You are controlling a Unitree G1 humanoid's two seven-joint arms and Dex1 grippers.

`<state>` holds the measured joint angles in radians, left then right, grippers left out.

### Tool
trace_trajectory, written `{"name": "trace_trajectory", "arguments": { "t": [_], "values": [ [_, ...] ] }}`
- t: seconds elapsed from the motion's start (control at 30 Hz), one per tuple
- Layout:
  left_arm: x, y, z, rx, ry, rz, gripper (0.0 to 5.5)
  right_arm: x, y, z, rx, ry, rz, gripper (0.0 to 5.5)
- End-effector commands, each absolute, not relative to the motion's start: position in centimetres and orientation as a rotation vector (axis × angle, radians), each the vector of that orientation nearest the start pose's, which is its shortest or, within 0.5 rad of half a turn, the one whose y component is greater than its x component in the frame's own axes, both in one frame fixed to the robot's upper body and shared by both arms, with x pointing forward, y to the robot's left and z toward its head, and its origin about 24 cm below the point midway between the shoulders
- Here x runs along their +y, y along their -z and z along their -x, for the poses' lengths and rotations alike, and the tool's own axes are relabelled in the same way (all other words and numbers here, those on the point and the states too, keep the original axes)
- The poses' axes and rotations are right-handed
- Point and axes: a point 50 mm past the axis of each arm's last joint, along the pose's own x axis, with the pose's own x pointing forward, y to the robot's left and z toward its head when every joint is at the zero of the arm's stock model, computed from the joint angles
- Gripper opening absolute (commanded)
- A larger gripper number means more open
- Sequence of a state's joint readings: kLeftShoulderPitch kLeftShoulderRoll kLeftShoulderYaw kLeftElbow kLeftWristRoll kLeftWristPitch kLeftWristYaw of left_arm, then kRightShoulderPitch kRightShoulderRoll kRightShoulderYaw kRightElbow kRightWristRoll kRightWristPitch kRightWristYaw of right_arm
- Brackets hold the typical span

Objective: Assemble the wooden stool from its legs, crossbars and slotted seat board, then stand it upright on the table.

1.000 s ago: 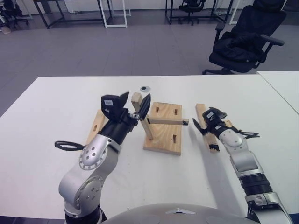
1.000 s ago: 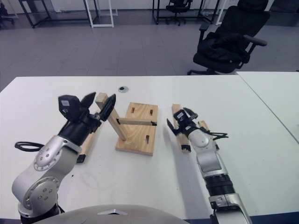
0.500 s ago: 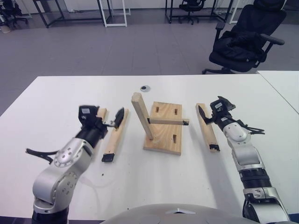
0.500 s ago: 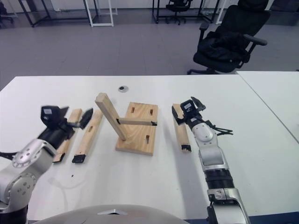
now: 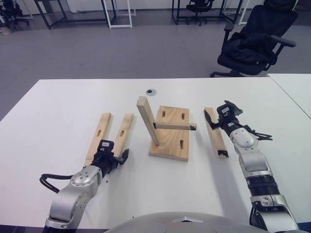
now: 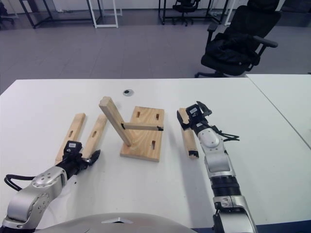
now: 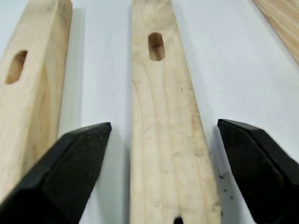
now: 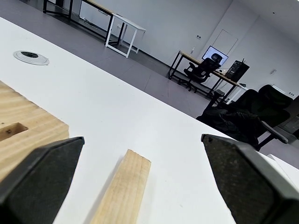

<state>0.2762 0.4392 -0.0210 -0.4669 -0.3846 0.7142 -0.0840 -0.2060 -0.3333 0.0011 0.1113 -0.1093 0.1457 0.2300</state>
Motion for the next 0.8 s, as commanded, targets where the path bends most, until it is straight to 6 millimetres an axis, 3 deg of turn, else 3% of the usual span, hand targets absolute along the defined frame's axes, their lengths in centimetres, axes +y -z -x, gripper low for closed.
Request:
{"name": "trace_trajectory", "arguments": {
  "t": [0.03, 0.33, 0.5, 0.57, 0.67, 0.73, 0.8],
  "values": [
    [19.5, -2.2, -18.0, 0.62, 0.222, -0.102, 3.58, -19.7, -6.9, -29.7, 0.089, -0.193, 0.426, 4.68],
    [19.9, -4.0, -19.4, 0.496, 0.196, -0.122, 2.15, -19.8, -6.9, -30.0, 0.085, -0.179, 0.421, 4.68],
    [20.4, -5.2, -20.6, 0.417, 0.183, -0.1, 2.09, -19.7, -8.3, -30.9, 0.048, -0.189, 0.364, 4.68],
    [20.1, -8.5, -22.4, 0.236, 0.22, -0.056, 2.08, -19.4, -10.4, -31.9, 0.004, -0.237, 0.224, 4.68],
    [19.7, -13.7, -25.0, -0.01, 0.328, -0.12, 2.08, -18.8, -15.1, -33.8, -0.098, -0.352, -0.049, 4.68],
    [18.5, -17.7, -26.5, -0.201, 0.455, -0.148, 2.08, -17.7, -19.7, -35.1, -0.183, -0.505, -0.338, 4.68],
    [17.2, -20.3, -27.3, -0.329, 0.556, -0.153, 2.08, -16.1, -23.0, -35.4, -0.239, -0.655, -0.52, 4.68]
  ]
}}
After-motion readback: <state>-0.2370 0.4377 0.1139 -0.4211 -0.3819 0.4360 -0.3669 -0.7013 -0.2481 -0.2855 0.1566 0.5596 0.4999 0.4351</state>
